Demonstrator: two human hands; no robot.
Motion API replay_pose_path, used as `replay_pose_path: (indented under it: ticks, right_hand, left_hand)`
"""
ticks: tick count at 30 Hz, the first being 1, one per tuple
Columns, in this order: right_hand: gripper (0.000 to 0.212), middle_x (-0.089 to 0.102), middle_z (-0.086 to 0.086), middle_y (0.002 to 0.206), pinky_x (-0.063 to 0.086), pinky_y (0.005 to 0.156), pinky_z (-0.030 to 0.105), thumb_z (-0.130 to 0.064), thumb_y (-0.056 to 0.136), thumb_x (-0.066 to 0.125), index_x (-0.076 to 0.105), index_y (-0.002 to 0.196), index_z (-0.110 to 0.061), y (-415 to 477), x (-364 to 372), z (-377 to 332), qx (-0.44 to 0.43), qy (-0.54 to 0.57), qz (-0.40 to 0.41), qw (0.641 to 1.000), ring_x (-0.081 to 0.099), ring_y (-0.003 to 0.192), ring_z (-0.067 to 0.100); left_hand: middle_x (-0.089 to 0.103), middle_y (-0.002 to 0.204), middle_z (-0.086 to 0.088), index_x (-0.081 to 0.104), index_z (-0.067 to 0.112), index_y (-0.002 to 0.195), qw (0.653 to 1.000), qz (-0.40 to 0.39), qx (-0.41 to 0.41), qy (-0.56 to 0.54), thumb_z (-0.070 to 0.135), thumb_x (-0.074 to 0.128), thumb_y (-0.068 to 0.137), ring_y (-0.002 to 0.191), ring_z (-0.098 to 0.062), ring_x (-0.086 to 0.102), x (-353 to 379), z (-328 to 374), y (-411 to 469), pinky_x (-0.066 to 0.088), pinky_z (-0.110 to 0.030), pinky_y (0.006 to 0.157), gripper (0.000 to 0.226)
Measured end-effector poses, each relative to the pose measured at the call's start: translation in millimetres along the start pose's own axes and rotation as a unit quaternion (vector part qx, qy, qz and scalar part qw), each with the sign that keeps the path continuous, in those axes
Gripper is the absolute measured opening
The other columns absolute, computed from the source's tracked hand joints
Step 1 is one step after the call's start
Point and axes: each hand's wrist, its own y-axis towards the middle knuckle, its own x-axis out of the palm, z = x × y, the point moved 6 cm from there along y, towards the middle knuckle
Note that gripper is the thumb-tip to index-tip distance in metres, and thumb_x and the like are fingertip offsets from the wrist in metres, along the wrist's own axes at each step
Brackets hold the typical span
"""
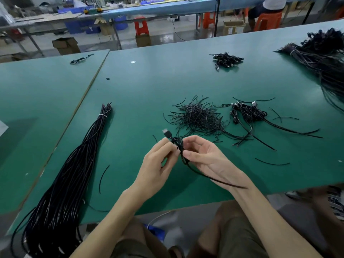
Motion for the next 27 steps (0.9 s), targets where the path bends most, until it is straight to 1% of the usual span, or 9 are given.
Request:
replay_pose_path:
  ticks: [6,11,13,15,17,22,23,25,27]
  right_hand:
    - [0.032,0.072,-0.001,0.098,0.053,0.081,0.031,0.007,0.082,0.079,0.069,0.106,-0.011,-2.5,10.8,-23.7,-0.151,-0.23,0.054,0.96,0.063,0.092,0.016]
    - [0.038,0.064,-0.015,0.095,0.039,0.074,0.018,-0.005,0.082,0.081,0.07,0.094,-0.04,-9.4,10.1,-30.4,-0.226,-0.394,0.139,0.88,0.054,0.086,0.011]
    - [0.032,0.066,-0.019,0.096,0.041,0.08,0.014,0.001,0.084,0.077,0.072,0.096,-0.028,-15.0,21.2,-39.4,-0.317,-0.5,0.127,0.796,0.054,0.092,0.006]
    - [0.021,0.071,-0.008,0.101,0.05,0.087,0.025,0.008,0.089,0.071,0.074,0.097,-0.012,-19.2,33.4,-43.0,-0.411,-0.604,0.102,0.676,0.059,0.096,0.017]
    - [0.014,0.07,-0.002,0.105,0.053,0.088,0.034,0.005,0.094,0.068,0.072,0.101,-0.007,-19.6,37.1,-42.4,-0.433,-0.648,0.099,0.619,0.061,0.095,0.023]
    - [0.01,0.058,-0.008,0.101,0.045,0.073,0.017,-0.013,0.098,0.068,0.062,0.106,-0.014,-24.2,19.1,-36.1,-0.294,-0.52,0.186,0.78,0.057,0.082,0.007]
    - [0.008,0.062,-0.006,0.093,0.046,0.067,0.018,-0.023,0.101,0.065,0.064,0.1,-0.014,-24.0,15.8,-32.7,-0.26,-0.472,0.201,0.818,0.06,0.076,0.008]
    - [0.045,0.065,0.009,0.073,0.044,0.054,0.027,-0.045,0.104,0.054,0.066,0.088,-0.004,-18.6,13.2,-21.4,-0.157,-0.328,0.189,0.912,0.057,0.058,0.014]
    - [0.065,0.054,0.026,0.071,0.039,0.049,0.032,-0.054,0.101,0.052,0.059,0.089,0.01,-15.0,15.0,-13.1,-0.085,-0.232,0.146,0.958,0.049,0.055,0.022]
  left_hand:
    - [0.04,0.07,0.004,0.051,0.007,0.078,0.964,0.087,-0.16,-0.193,0.02,0.054,0.103,0.064,-0.012,0.033,10.9,-5.7,-3.5,0.03,-0.024,0.061,0.027]
    - [0.035,0.07,0.0,0.057,0.019,0.072,0.853,0.103,-0.291,-0.421,0.022,0.056,0.097,0.062,-0.012,0.028,28.6,-8.0,-8.5,0.029,-0.021,0.055,0.025]
    - [0.038,0.067,0.002,0.058,0.022,0.066,0.782,0.086,-0.348,-0.509,0.018,0.057,0.093,0.056,-0.012,0.028,38.4,-13.1,-6.1,0.027,-0.023,0.053,0.026]
    - [0.037,0.065,0.003,0.054,0.02,0.069,0.728,0.065,-0.391,-0.56,0.017,0.054,0.098,0.052,-0.012,0.027,45.1,-17.8,-3.9,0.027,-0.024,0.051,0.029]
    - [0.038,0.067,0.003,0.053,0.019,0.073,0.74,0.057,-0.388,-0.547,0.015,0.051,0.101,0.052,-0.011,0.028,42.1,-20.5,-0.2,0.028,-0.023,0.05,0.028]
    - [0.051,0.073,0.012,0.055,0.02,0.081,0.971,0.071,-0.13,-0.188,0.014,0.052,0.102,0.063,-0.007,0.044,-4.0,-2.5,14.6,0.037,-0.019,0.062,0.022]
    - [0.051,0.077,0.011,0.054,0.019,0.083,0.988,0.063,-0.078,-0.114,0.017,0.053,0.104,0.066,-0.009,0.046,-8.6,3.3,16.0,0.038,-0.02,0.065,0.021]
    - [0.046,0.083,0.01,0.054,0.017,0.086,0.999,0.044,-0.001,-0.017,0.019,0.053,0.106,0.07,-0.011,0.045,-10.2,12.4,16.4,0.037,-0.019,0.067,0.019]
    - [0.044,0.086,0.008,0.054,0.015,0.089,0.999,0.026,0.029,0.026,0.02,0.051,0.106,0.071,-0.01,0.043,-5.3,15.8,14.2,0.036,-0.02,0.067,0.018]
